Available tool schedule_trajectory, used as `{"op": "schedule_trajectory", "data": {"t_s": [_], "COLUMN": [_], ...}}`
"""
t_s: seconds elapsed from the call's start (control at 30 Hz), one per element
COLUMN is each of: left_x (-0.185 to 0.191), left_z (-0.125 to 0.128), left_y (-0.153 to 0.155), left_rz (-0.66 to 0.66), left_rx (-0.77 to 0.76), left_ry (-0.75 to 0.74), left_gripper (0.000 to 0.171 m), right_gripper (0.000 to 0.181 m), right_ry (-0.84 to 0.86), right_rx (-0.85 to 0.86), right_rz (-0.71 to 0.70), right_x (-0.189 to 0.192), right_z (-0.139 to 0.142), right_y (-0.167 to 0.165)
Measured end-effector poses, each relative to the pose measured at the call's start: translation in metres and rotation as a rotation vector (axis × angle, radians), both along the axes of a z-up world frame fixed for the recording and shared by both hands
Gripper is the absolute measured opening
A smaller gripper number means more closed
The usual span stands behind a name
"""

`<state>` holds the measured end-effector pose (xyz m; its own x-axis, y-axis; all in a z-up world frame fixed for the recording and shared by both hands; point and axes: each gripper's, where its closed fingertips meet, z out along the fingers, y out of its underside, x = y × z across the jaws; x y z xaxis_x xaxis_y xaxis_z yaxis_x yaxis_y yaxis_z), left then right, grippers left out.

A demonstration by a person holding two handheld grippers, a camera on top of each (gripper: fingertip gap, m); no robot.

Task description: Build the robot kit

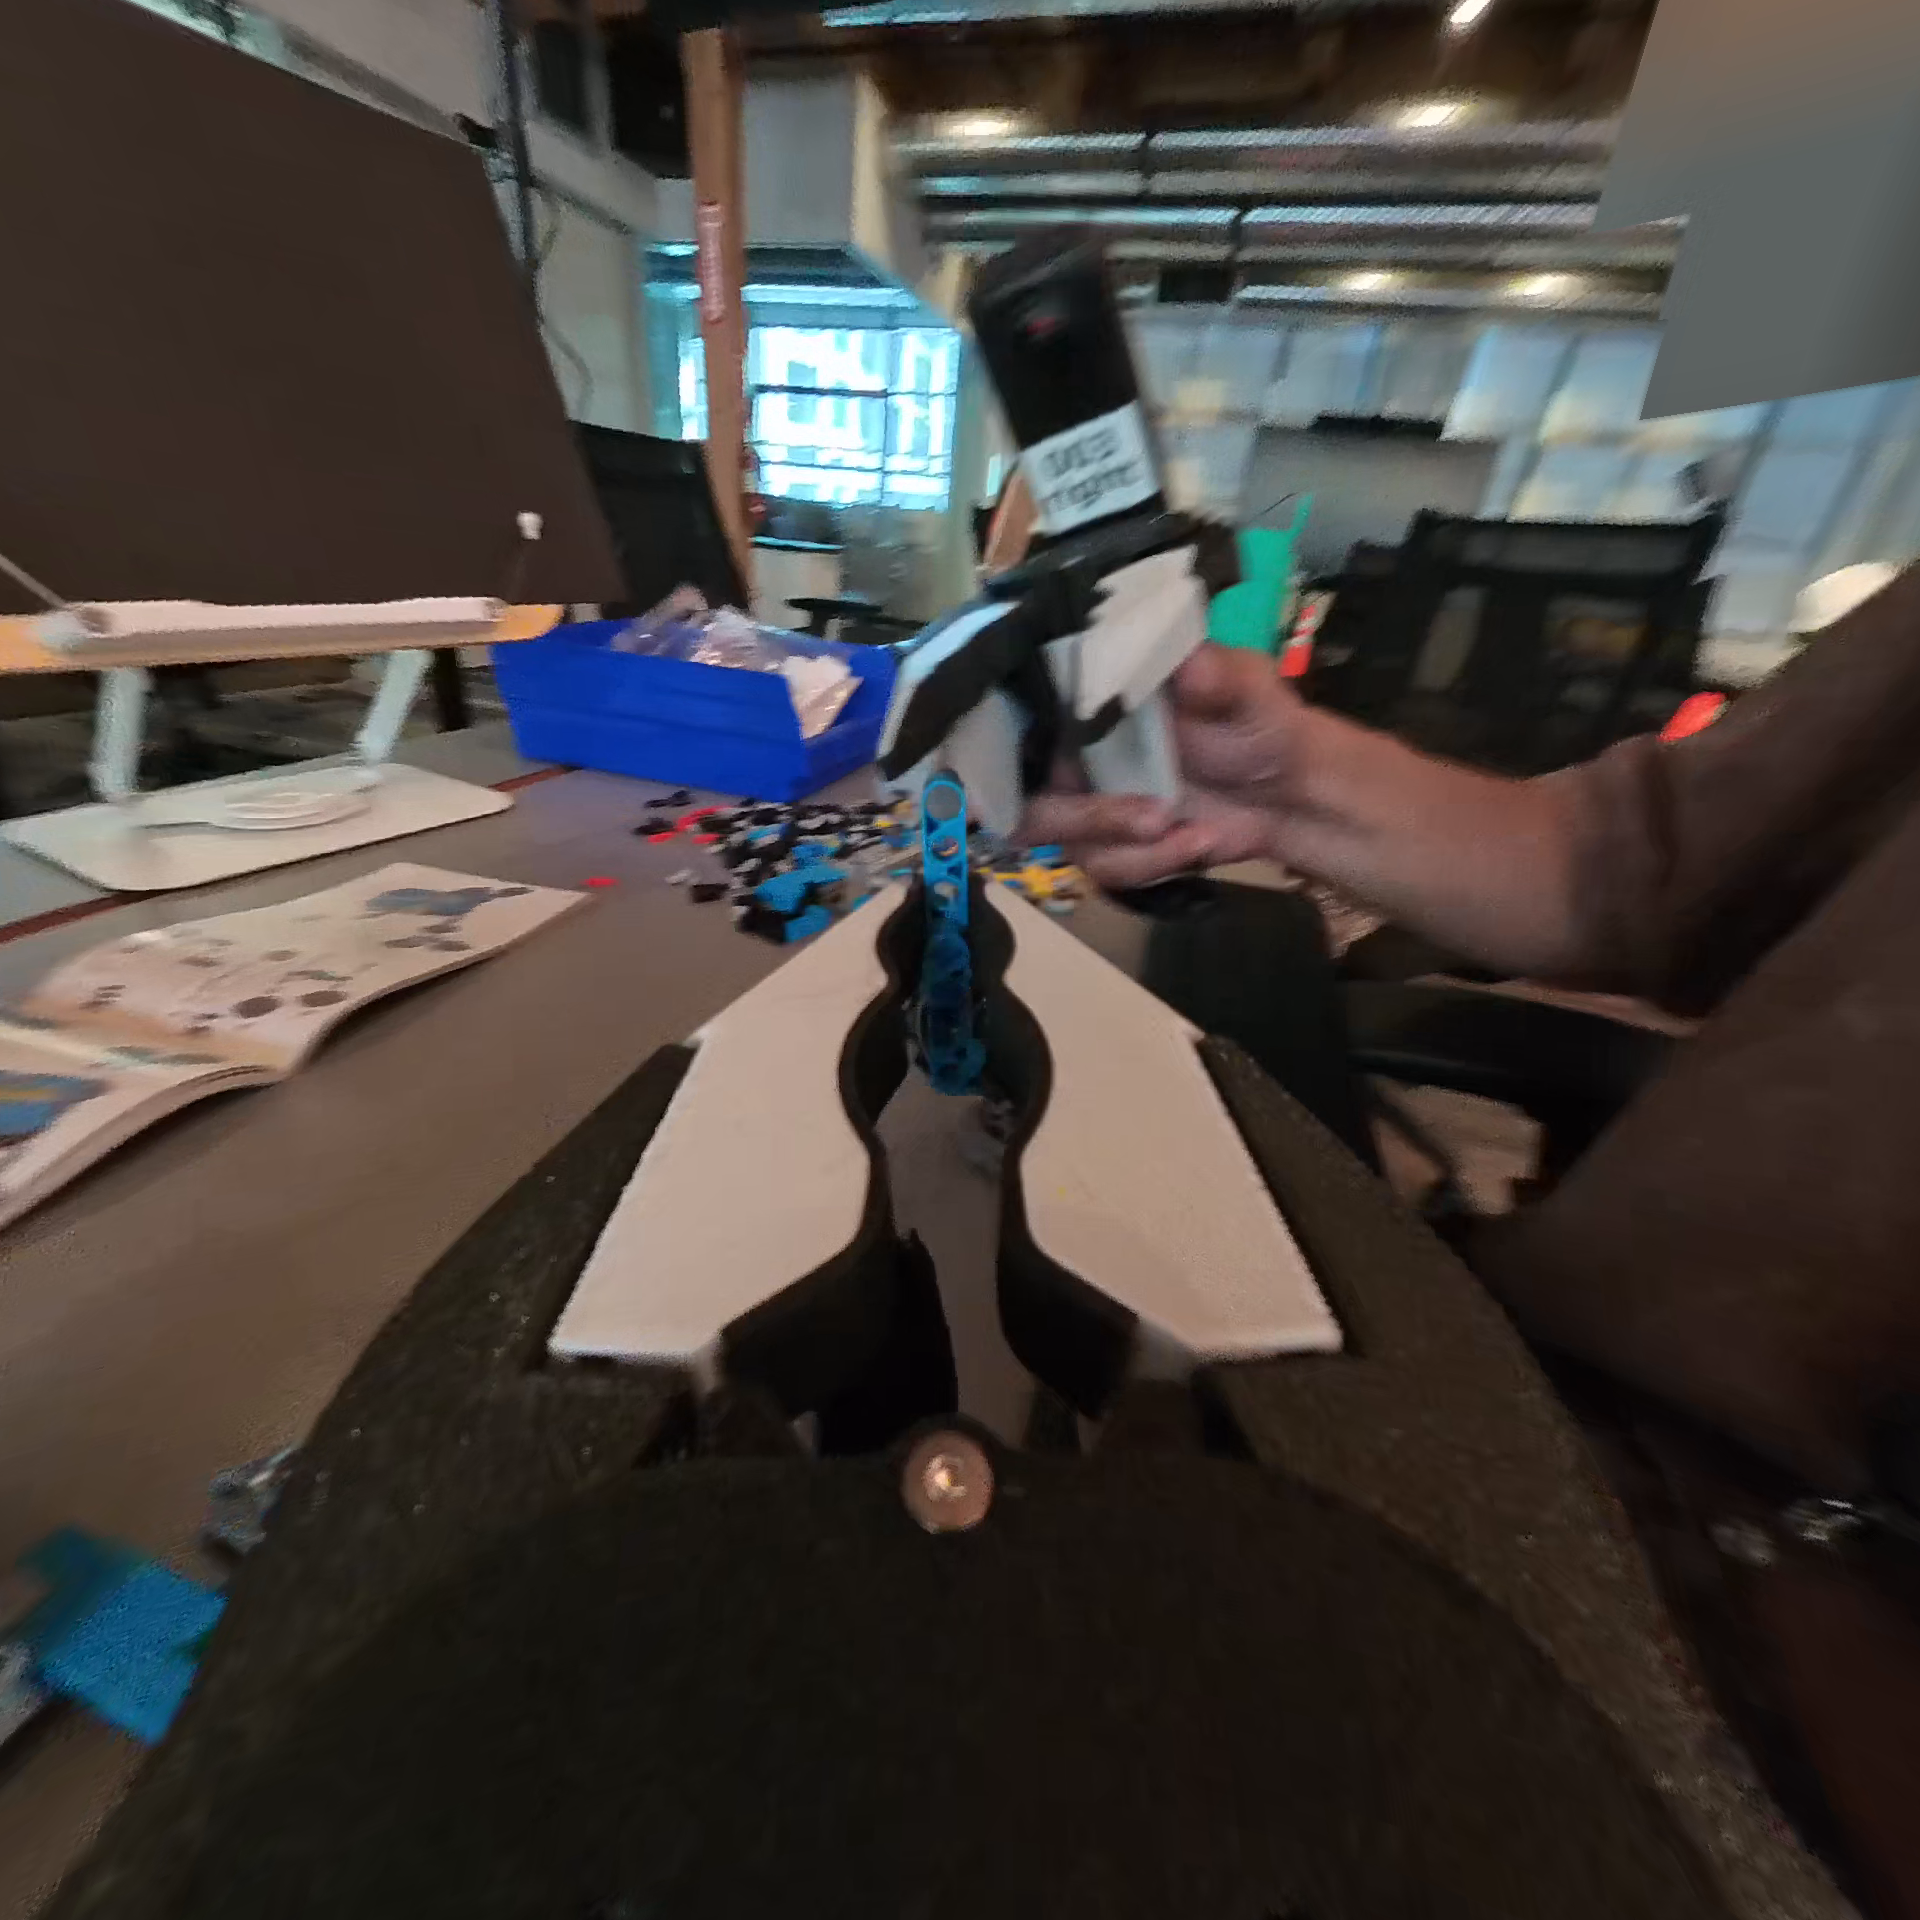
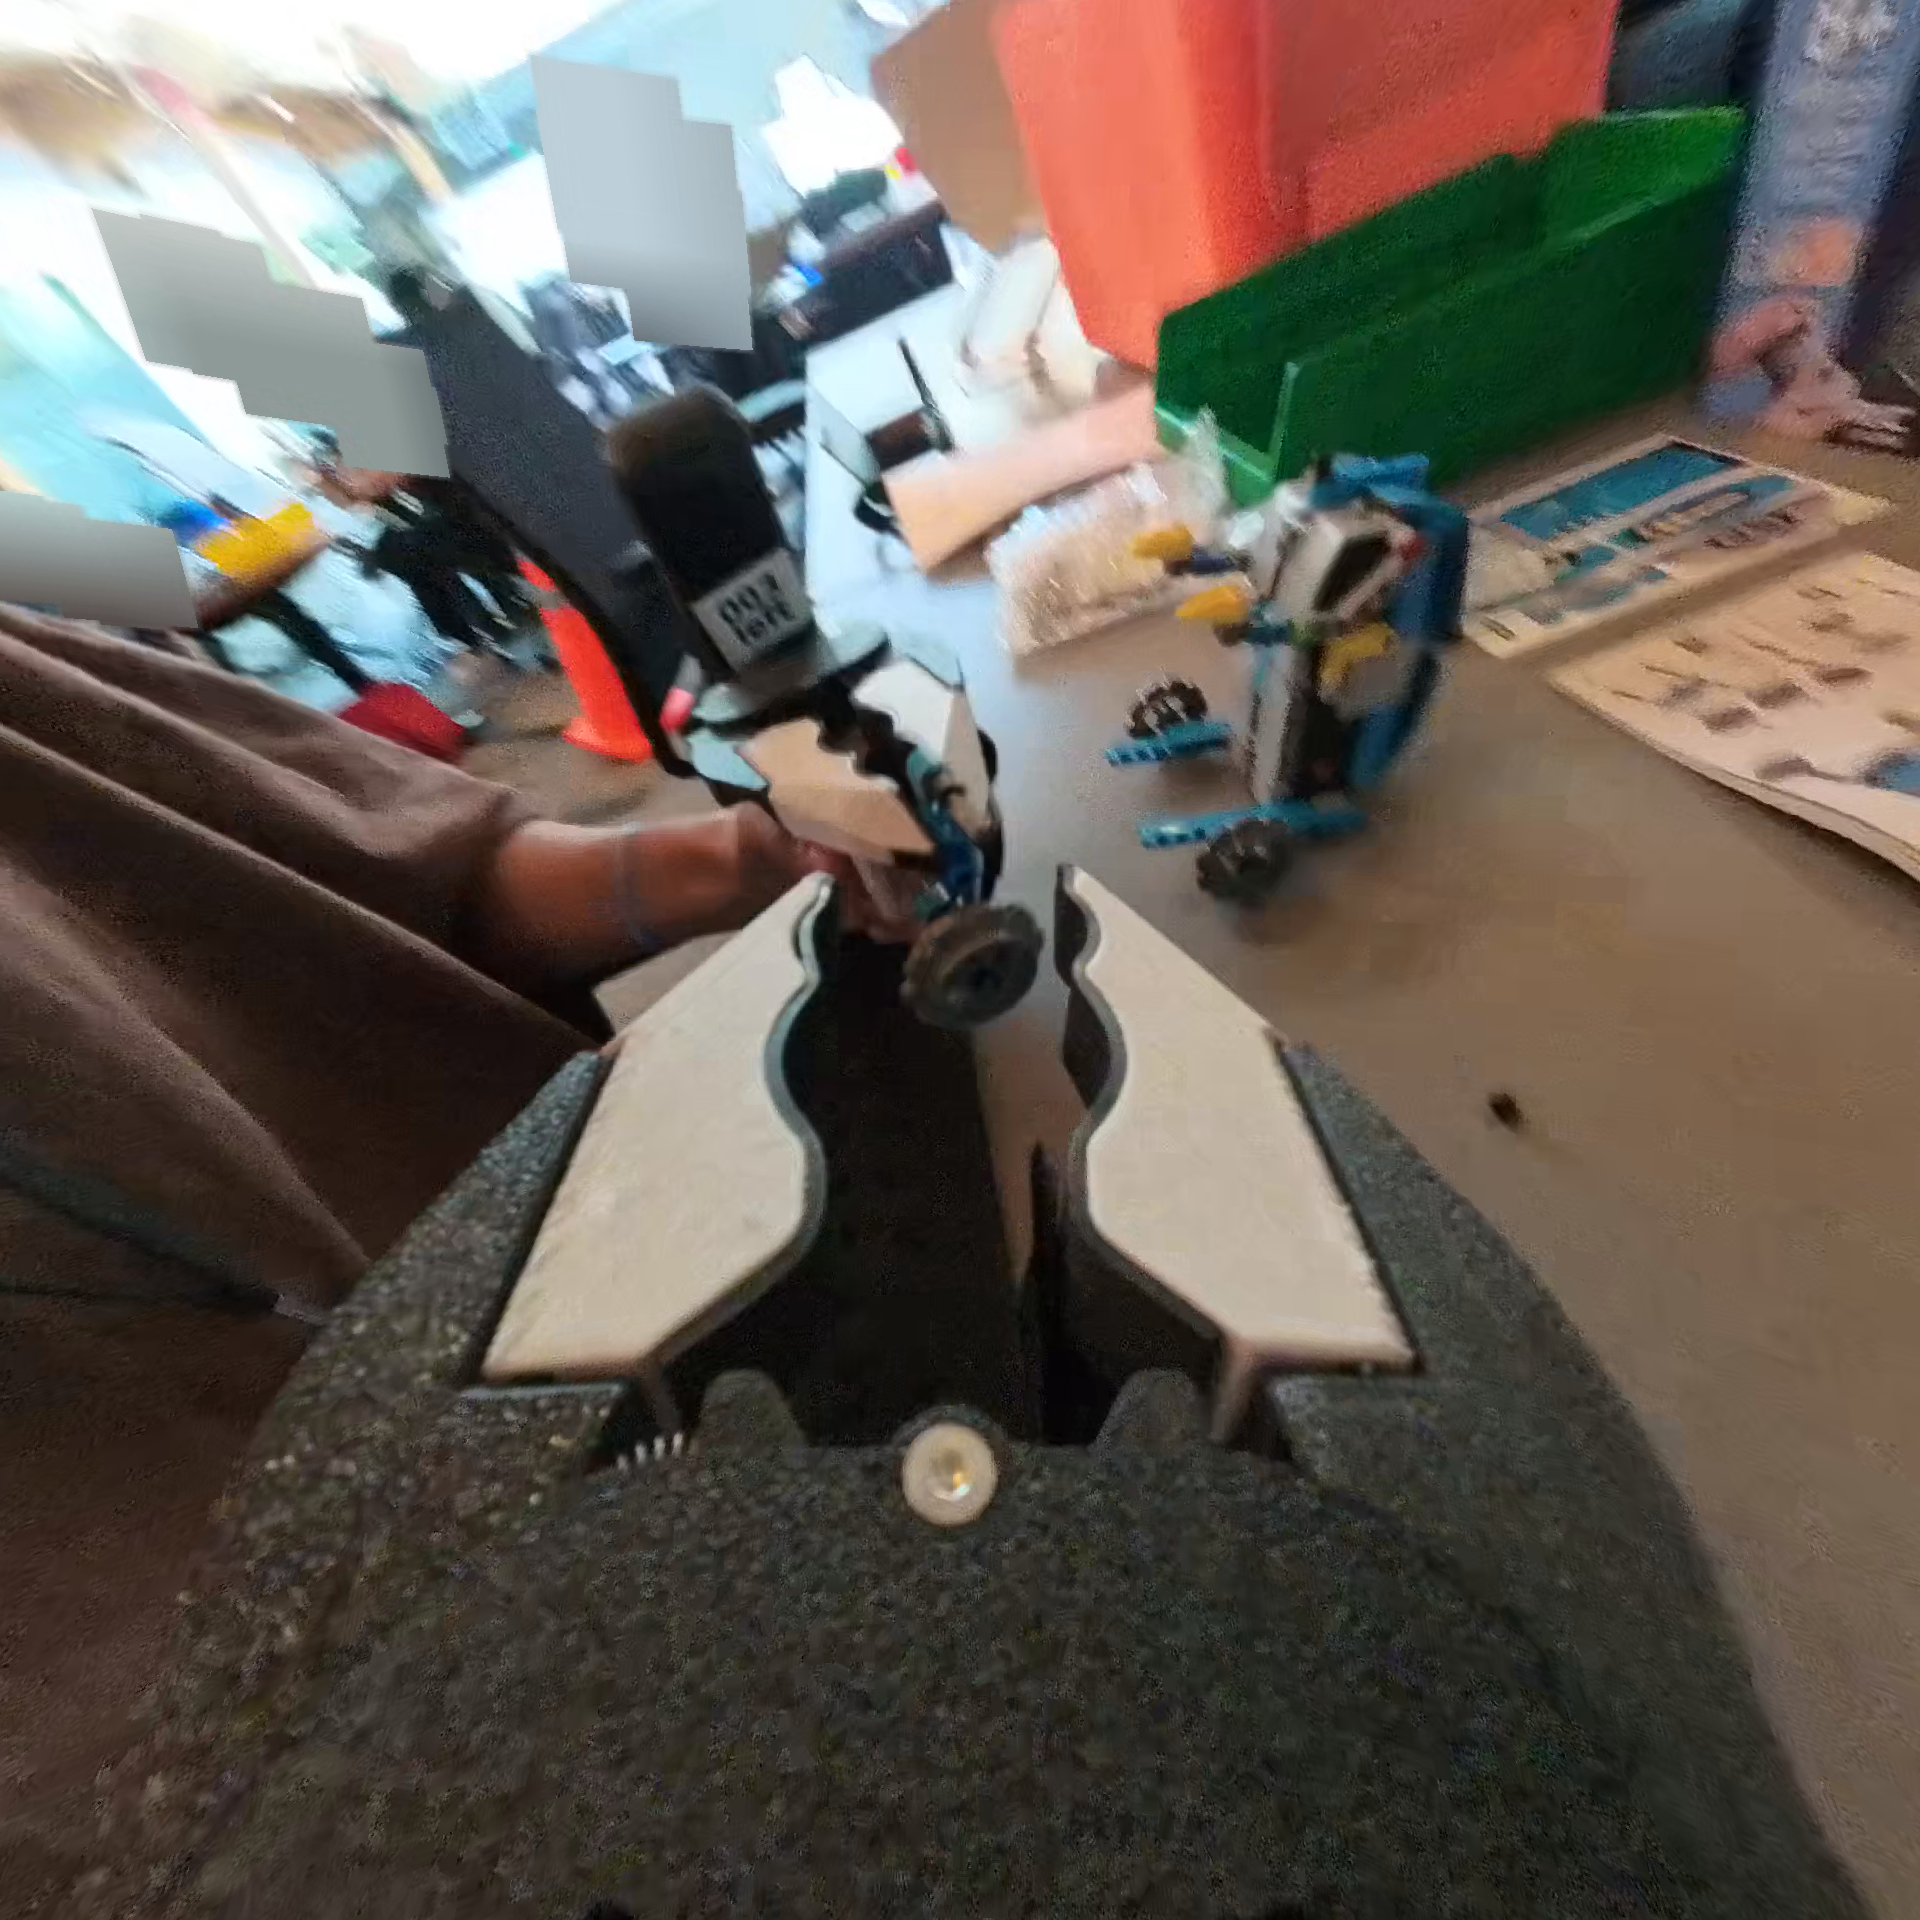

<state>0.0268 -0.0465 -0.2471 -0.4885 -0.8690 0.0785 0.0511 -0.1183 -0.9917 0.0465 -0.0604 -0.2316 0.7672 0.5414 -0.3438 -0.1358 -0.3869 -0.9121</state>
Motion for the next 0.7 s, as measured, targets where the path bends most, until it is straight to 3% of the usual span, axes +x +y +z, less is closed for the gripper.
{"op": "schedule_trajectory", "data": {"t_s": [0.07, 0.13, 0.23, 0.33, 0.47, 0.57, 0.7], "left_x": [-0.006, -0.009, -0.008, -0.007, -0.004, -0.006, -0.004], "left_z": [0.006, 0.009, 0.008, 0.007, 0.006, 0.012, 0.009], "left_y": [-0.003, -0.002, -0.003, -0.003, 0.000, 0.002, -0.002], "left_rz": [-0.074, -0.093, -0.092, -0.086, -0.063, -0.061, -0.085], "left_rx": [-0.074, -0.118, -0.116, -0.112, -0.115, -0.153, -0.161], "left_ry": [-0.004, -0.011, -0.001, 0.009, 0.013, -0.013, 0.017], "left_gripper": [0.007, 0.007, 0.007, 0.007, 0.010, 0.029, 0.028], "right_gripper": [0.041, 0.030, 0.029, 0.005, 0.003, 0.004, 0.004], "right_ry": [0.098, 0.181, 0.086, 0.096, 0.045, 0.019, 0.034], "right_rx": [0.029, 0.090, 0.095, 0.151, 0.146, 0.125, 0.112], "right_rz": [0.068, 0.137, 0.135, 0.137, 0.120, 0.127, 0.161], "right_x": [-0.004, -0.011, -0.021, -0.024, -0.020, -0.020, -0.025], "right_z": [0.002, 0.011, -0.002, 0.006, 0.000, -0.005, -0.009], "right_y": [0.009, 0.011, 0.020, 0.021, 0.020, 0.019, 0.017]}}
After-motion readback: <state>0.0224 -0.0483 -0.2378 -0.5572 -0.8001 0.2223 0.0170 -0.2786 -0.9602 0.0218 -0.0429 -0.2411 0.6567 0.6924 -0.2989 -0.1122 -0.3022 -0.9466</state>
